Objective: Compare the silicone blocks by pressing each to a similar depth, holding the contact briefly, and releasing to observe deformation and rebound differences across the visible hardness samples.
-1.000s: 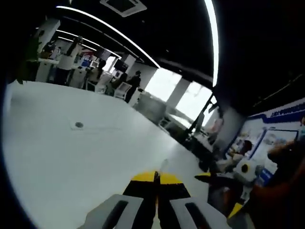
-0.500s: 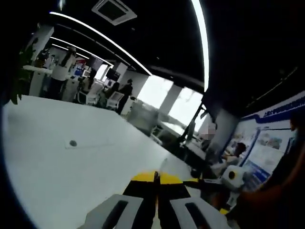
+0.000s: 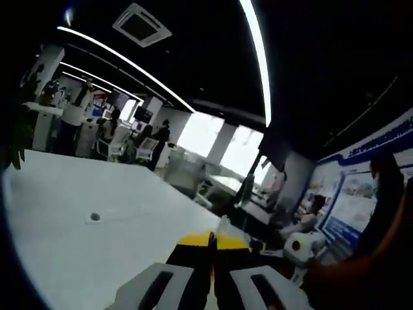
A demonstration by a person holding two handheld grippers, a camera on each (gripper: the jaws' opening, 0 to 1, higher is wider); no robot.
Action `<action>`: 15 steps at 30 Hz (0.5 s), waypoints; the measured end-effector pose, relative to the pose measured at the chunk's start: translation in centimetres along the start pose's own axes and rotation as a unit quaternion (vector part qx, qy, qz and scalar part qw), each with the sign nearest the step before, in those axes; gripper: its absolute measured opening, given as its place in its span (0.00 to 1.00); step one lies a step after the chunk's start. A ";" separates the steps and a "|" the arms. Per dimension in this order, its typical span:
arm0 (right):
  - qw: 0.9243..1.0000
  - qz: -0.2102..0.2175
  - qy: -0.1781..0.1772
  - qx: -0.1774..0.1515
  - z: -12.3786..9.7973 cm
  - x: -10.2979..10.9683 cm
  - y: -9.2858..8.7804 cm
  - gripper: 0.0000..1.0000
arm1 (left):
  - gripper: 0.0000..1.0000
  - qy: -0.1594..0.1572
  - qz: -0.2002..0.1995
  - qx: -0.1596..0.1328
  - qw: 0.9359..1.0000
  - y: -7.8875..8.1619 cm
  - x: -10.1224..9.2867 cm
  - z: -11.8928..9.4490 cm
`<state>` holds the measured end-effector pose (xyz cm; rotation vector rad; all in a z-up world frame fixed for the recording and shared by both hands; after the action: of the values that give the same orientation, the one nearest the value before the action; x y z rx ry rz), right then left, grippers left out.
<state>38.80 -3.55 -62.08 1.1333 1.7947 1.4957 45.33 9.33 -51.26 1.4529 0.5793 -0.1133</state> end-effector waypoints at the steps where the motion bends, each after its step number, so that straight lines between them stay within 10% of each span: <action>1: 1.000 0.002 0.002 0.000 0.0 0.0 0.1 0.96 | 0.00 -0.001 0.002 0.004 1.000 0.0 -0.1 0.0; 15: 0.998 -0.004 0.041 -0.039 1.2 0.3 3.2 0.96 | 0.00 -0.022 -0.011 -0.008 1.000 0.6 -1.8 -0.3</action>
<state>40.44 -2.55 -59.20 1.0382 1.7762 1.6153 43.93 9.18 -49.91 1.4263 0.5598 -0.1570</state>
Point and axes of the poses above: the point that each gripper's makers call its tool centre point, and the gripper's own axes: z roughly forward along the fingers, x roughly to its left, y roughly out of its top, the point moved 2 cm from there along -z, roughly backward along the fingers, and after that the axes turned 11 degrees about -y, right-handed, at the moved point
